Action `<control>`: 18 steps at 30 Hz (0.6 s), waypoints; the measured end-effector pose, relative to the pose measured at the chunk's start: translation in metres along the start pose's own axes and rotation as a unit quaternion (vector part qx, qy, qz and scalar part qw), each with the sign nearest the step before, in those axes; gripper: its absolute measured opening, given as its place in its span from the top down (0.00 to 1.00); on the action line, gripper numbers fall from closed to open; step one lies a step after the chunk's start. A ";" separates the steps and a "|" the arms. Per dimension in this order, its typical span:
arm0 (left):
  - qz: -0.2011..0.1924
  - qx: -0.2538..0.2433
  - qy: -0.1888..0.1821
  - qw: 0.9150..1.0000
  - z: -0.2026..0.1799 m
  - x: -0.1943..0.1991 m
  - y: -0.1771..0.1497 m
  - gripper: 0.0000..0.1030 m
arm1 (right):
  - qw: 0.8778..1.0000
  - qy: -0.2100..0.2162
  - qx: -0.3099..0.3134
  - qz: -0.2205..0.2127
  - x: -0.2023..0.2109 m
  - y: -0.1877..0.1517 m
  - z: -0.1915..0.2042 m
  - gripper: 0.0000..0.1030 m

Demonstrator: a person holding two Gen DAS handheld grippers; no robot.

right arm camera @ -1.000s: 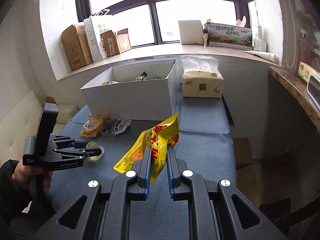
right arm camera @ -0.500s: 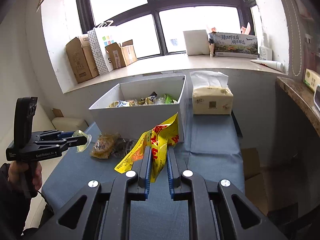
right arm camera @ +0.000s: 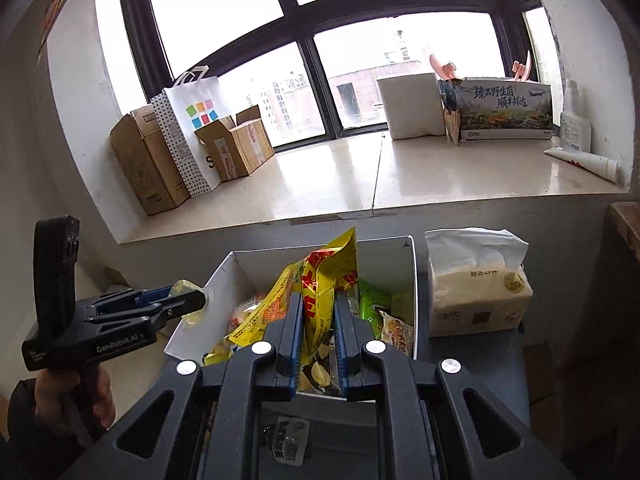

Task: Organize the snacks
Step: 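Lower the pouch and jelly into the white box and open both tools, then withdraw both tools from the box toward the last snacks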

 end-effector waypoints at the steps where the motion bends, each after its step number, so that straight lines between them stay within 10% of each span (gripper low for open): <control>1: 0.005 -0.002 0.007 1.000 0.001 -0.009 0.001 0.63 | 1.000 -0.004 -0.002 0.004 -0.011 0.005 -0.002 0.86; 4: 0.028 -0.001 0.023 0.999 0.006 -0.030 0.001 0.51 | 1.000 -0.008 -0.008 0.015 -0.036 0.016 -0.009 0.82; 7: 0.032 0.007 0.043 0.999 0.016 -0.033 -0.002 0.00 | 0.997 -0.059 -0.038 0.009 -0.043 0.022 -0.031 0.04; 18: 0.010 0.002 0.036 0.999 0.021 0.004 -0.024 0.00 | 0.997 -0.069 0.003 -0.019 0.010 0.009 -0.020 0.00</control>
Point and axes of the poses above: each gripper's, at about its wrist camera, not at the fingertips, and x roughly against the way its jaws point, z to its left, y to its top, the point moved 6 cm from there along -x, roughly the way its jaws point, and after that the axes turned 7 degrees about y, right-handed, at the moved point
